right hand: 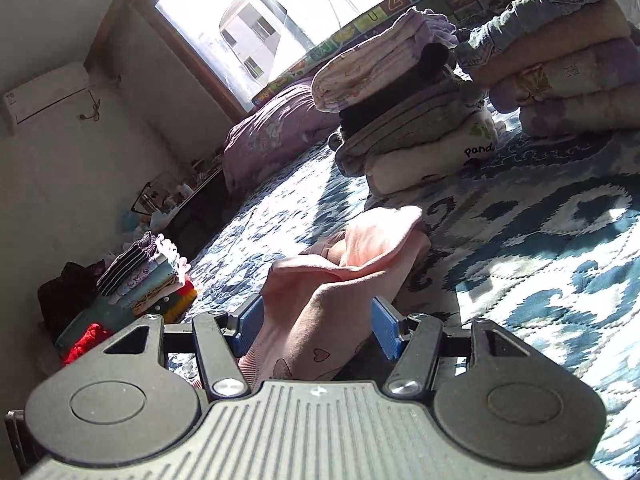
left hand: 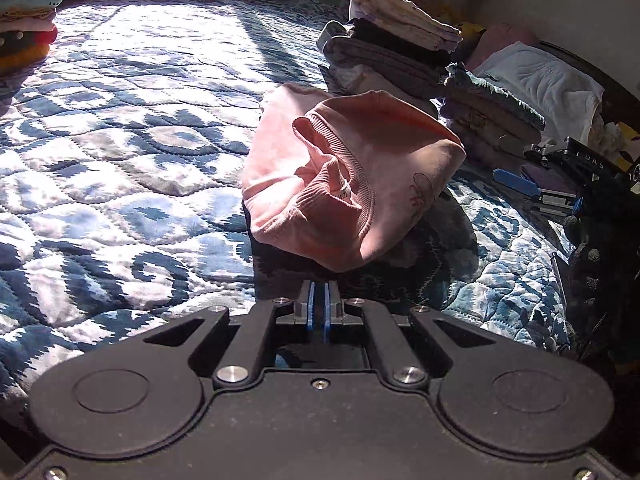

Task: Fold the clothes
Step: 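Lift the pink sweatshirt with both grippers and lay it flat on the quilt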

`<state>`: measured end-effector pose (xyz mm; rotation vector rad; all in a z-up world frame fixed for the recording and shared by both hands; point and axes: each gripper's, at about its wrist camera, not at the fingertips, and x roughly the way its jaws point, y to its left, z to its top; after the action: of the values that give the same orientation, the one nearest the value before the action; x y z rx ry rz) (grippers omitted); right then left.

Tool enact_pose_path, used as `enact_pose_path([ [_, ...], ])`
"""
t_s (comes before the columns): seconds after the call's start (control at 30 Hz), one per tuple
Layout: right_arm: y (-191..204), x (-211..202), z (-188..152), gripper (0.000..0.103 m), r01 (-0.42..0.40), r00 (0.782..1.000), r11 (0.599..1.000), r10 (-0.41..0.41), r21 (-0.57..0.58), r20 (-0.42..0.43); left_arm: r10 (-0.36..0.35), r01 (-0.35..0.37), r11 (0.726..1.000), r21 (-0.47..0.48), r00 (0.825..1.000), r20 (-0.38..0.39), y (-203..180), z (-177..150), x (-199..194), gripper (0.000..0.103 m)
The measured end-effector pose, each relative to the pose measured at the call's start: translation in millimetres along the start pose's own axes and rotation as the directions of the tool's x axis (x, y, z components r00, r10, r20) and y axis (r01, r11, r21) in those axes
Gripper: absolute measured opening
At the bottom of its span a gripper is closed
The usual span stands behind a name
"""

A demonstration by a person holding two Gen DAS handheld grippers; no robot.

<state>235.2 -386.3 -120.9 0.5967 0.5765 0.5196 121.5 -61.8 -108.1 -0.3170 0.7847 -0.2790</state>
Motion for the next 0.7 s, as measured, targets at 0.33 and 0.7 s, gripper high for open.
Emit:
enact_pose_path([
  [0.33, 107, 27, -30, 0.063, 0.182, 0.983, 0.906, -0.171, -0.383, 0.065, -0.053, 0.073, 0.963, -0.260, 0.995, 0.084, 49, 27, -10, 0.055],
  [0.7, 126, 154, 10, 0.064, 0.267, 0.917, 0.686, -0.396, -0.677, -0.040, -0.214, 0.235, 0.847, -0.476, 0.972, 0.100, 98, 24, 40, 0.059],
])
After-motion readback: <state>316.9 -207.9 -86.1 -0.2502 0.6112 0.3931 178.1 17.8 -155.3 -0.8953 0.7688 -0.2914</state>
